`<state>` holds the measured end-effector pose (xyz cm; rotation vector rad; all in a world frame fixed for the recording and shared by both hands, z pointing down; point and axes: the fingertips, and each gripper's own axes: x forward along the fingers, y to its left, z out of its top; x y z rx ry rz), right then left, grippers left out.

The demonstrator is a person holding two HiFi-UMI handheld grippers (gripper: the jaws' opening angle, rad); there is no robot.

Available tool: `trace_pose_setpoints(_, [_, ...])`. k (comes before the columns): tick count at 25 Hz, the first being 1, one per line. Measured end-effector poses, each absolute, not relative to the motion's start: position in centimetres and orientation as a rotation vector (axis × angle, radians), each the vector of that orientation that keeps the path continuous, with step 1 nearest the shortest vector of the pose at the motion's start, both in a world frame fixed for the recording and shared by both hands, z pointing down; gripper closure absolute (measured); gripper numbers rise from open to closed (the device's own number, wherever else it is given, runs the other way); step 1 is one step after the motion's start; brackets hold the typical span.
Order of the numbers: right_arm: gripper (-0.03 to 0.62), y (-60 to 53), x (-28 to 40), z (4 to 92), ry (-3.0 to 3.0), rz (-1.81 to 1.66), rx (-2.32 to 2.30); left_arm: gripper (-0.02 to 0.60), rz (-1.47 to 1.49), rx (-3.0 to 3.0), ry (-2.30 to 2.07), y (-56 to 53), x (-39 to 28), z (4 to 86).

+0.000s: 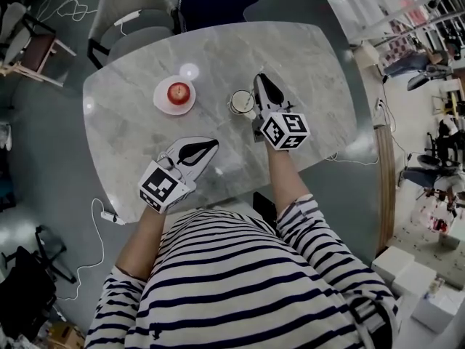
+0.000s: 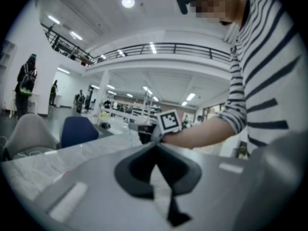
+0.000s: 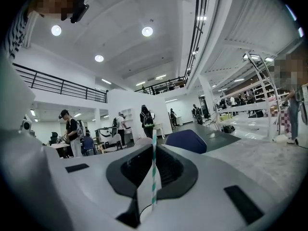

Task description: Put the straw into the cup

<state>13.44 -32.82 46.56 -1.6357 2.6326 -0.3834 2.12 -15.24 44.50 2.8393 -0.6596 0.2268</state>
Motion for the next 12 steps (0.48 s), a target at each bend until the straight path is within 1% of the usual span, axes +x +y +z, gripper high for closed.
trace_pose_setpoints(12, [0.585,-31.4,13.3,49.2,2.714,-0.437,-1.668,0.575,0.221,2.836,-0.645,-15.5,2.3,44.9])
